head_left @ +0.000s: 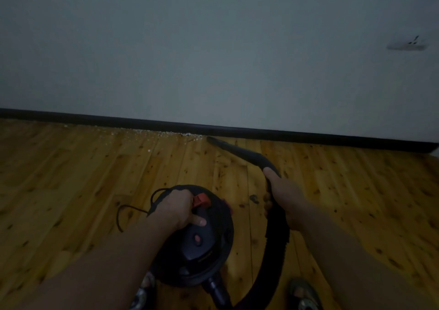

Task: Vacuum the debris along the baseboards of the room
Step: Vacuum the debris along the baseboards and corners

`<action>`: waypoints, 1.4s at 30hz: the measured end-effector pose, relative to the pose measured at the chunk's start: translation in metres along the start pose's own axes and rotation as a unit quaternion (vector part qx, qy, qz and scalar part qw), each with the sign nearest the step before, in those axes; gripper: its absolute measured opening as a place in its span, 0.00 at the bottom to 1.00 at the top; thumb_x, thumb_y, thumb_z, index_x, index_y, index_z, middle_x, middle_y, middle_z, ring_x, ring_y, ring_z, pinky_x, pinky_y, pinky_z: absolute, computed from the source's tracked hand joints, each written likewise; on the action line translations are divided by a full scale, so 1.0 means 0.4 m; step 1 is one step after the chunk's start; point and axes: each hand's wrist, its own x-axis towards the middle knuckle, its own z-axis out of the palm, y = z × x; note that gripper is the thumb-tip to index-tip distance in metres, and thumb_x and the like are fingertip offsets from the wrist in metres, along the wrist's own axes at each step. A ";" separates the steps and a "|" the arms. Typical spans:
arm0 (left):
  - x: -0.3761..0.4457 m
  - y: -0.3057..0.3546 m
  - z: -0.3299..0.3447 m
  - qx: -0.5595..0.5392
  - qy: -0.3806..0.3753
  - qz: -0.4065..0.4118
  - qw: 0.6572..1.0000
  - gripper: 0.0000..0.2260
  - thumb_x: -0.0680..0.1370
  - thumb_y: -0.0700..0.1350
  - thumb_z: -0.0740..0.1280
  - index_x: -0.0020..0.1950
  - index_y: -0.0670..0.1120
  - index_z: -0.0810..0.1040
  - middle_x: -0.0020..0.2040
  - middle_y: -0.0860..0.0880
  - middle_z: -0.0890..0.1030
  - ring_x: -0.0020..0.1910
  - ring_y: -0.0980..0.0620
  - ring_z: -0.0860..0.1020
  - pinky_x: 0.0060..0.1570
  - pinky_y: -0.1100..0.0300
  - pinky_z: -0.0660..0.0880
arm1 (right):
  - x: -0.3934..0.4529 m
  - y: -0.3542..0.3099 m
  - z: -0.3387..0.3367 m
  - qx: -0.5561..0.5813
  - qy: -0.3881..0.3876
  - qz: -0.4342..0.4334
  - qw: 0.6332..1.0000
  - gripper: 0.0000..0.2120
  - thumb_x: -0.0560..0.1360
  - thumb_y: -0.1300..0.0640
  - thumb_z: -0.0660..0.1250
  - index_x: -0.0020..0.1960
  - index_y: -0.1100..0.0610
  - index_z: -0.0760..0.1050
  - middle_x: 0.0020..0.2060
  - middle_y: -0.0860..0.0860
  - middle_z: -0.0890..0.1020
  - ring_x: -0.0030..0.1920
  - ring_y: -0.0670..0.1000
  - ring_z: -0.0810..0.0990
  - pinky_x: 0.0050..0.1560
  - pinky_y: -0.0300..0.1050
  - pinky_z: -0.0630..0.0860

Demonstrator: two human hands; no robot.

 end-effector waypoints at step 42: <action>0.029 -0.223 -0.100 -0.062 0.027 -0.085 0.994 0.25 0.68 0.62 0.80 0.37 0.48 0.69 0.36 0.50 0.74 0.37 0.49 0.74 0.36 0.54 0.67 | 0.026 -0.088 0.332 -0.054 -0.067 -0.015 0.996 0.20 0.81 0.40 0.65 0.41 0.55 0.74 0.26 0.51 0.74 0.24 0.50 0.72 0.28 0.41 0.73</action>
